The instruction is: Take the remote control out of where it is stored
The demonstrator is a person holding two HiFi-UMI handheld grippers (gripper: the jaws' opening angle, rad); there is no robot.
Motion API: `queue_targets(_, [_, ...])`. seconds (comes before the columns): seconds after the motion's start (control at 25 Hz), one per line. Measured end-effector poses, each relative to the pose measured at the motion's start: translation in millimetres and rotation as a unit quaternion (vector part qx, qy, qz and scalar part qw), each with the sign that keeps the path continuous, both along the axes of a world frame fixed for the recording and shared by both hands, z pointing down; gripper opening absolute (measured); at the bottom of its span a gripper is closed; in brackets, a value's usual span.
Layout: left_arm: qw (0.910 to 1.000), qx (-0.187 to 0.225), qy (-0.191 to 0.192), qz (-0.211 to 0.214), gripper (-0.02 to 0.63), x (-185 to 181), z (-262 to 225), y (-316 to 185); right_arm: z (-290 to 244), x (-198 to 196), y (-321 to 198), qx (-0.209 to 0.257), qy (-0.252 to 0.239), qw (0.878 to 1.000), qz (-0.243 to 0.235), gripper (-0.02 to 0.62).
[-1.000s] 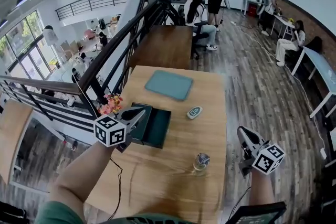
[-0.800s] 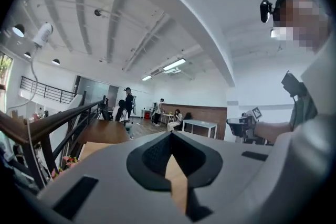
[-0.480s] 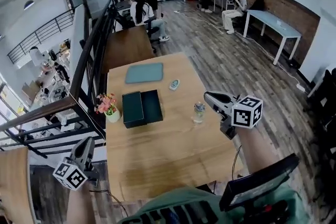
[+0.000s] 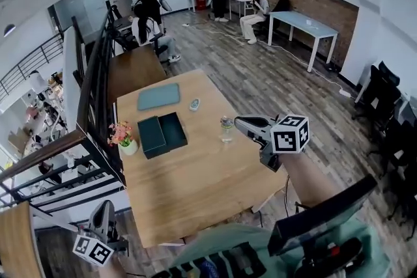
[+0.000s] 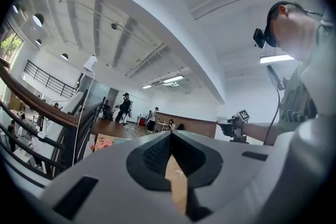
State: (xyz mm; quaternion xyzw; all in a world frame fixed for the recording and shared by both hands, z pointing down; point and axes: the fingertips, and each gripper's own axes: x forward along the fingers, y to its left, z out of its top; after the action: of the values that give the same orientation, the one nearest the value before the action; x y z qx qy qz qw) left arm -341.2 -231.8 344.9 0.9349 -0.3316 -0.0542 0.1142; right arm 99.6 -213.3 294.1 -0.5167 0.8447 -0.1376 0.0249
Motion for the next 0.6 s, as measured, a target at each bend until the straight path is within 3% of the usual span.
queue_targets(0.36, [0.9988, 0.01, 0.035, 0.032, 0.005, 33, -26, 64, -39, 12, 76, 0.025, -0.002, 1.0, -0.005, 0.0])
queue_targets(0.6, [0.9979, 0.031, 0.029, 0.05, 0.005, 103, -43, 140, -39, 49, 164, 0.037, -0.006, 0.999, -0.021, 0.0])
